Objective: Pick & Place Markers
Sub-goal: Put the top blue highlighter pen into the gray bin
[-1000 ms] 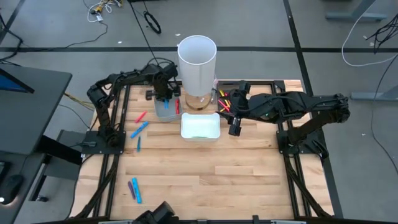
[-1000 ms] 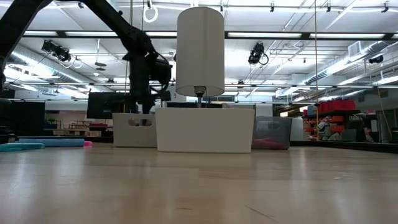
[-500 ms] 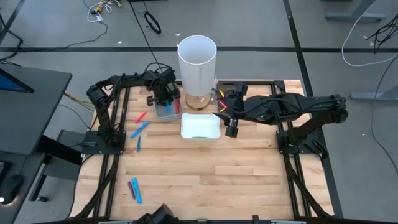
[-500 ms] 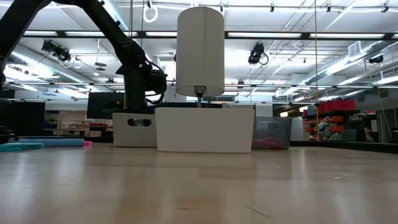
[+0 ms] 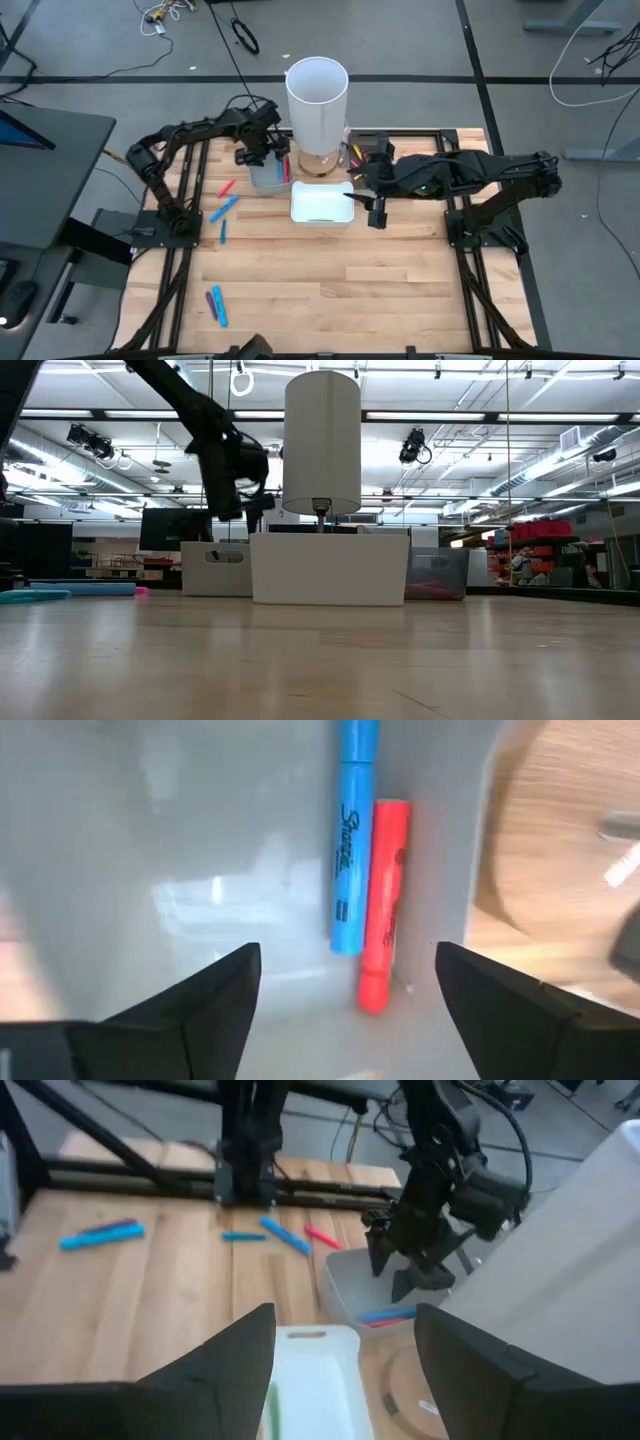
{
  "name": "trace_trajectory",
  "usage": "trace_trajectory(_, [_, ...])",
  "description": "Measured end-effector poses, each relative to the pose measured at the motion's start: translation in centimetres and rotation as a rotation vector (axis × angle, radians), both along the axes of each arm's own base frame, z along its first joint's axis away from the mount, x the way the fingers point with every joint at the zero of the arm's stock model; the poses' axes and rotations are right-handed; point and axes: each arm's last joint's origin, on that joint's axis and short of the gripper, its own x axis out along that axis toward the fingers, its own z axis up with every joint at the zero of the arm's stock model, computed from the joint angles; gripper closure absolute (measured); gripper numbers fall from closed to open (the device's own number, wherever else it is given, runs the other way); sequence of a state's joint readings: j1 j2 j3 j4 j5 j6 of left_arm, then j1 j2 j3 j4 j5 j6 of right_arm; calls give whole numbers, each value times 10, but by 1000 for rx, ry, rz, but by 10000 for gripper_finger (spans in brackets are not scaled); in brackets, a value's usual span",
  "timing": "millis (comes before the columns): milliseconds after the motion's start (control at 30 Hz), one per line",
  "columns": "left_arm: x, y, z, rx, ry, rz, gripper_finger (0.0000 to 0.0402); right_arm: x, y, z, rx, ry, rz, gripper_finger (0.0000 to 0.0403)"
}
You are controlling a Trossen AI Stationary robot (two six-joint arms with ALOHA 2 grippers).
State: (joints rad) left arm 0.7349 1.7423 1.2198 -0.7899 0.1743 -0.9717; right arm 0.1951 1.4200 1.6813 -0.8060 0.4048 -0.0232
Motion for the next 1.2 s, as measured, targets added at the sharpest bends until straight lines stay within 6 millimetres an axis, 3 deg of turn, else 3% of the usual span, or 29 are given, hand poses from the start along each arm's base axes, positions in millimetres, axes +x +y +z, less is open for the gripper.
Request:
trace_trajectory(167, [-12, -15, 43, 156, -57, -98, 91, -17, -4, 14, 64, -76, -27, 161])
trace_trajectory(400, [-29, -54, 104, 410, -137, -204, 91, -30, -11, 25, 136, -165, -68, 161])
trace_trajectory(767, [-68, -136, 177, 750, -370, -498, 90, -53, -13, 37, 254, -269, -103, 160])
trace_trajectory(900, [-86, -163, 197, 909, -430, -513, 90, -56, -9, 16, 337, -366, -97, 160])
trace_trajectory(1033, [-104, -182, 214, 1010, -543, -540, 90, -67, -10, -26, 381, -449, -103, 160])
trace_trajectory(1200, [-118, -197, 226, 1048, -681, -602, 90, -96, -21, -79, 374, -504, -295, 160])
